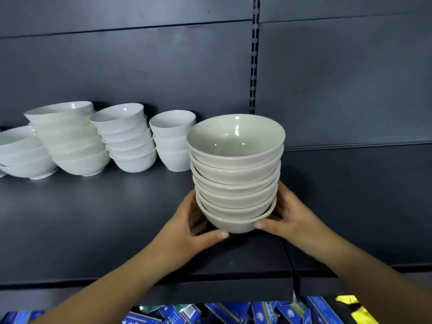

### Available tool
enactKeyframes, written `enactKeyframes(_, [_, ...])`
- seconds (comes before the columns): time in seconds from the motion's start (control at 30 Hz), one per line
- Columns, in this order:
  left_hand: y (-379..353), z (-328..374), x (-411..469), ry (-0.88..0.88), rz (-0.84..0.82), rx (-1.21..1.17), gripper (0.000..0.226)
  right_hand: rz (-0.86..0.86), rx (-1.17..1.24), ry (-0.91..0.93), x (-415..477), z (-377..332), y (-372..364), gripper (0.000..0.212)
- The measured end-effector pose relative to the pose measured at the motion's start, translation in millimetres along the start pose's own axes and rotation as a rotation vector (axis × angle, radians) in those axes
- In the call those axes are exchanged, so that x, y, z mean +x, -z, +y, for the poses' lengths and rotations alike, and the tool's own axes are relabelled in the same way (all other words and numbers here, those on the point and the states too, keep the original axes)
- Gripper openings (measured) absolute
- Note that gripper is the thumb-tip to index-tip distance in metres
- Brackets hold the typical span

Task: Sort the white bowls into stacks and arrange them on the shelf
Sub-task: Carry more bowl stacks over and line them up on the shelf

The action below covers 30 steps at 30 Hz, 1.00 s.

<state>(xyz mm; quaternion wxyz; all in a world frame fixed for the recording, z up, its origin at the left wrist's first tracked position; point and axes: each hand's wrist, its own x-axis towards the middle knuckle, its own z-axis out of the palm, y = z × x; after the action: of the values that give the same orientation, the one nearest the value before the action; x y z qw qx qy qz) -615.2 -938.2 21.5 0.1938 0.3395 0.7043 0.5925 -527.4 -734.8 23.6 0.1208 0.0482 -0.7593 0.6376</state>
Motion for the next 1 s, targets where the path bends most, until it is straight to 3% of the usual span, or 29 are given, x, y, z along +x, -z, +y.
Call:
enactKeyframes(0.13, [4,2,14,-0.01,0.04,0.032,0.072,0.022,-0.022,-0.039,3,-3,1,0.077])
enactKeyframes(0.5, [8,-1,76,-0.013,0.132,0.051,0.046,0.148,-0.008,-0.081,64,12,22,0.051])
enactKeyframes(1.0, [13,-17,146,0.034,0.347,0.129,0.038,0.214,0.005,-0.106,150,43,37,0.057])
